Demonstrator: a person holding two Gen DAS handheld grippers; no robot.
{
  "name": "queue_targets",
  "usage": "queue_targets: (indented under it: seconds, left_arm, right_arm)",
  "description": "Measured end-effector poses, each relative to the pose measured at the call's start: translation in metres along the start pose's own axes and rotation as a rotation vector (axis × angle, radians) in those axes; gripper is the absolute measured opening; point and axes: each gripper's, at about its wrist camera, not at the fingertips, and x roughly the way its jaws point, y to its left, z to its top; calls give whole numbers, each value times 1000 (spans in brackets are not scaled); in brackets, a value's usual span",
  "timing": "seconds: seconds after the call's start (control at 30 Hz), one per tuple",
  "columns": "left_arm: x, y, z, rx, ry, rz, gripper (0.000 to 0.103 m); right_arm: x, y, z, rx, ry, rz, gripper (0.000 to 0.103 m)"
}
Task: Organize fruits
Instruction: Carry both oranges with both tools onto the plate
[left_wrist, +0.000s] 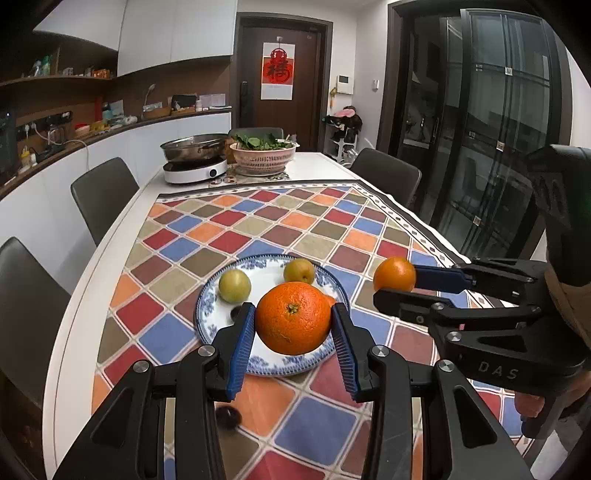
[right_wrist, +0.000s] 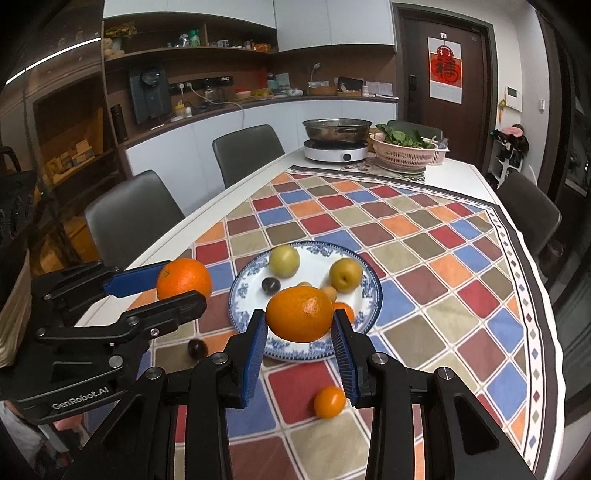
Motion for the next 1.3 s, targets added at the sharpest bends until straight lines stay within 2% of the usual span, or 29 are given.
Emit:
queue_targets:
  seconds: [0.27, 0.6, 0.93, 1.3]
  left_arm:
    - [23, 13, 21, 26, -3, 3, 41]
    - [67, 30, 39, 37, 38, -21, 41]
    - [127, 40, 47, 29, 123, -50, 41]
    - [177, 43, 44, 59, 209, -48, 41]
  right_arm:
    - [28, -8, 18, 19, 24, -3, 37]
    - [69, -26, 32, 59, 84, -12, 37]
    - [109, -46, 34, 106, 162, -13, 37]
    - [145, -62, 23, 146, 232, -5, 37]
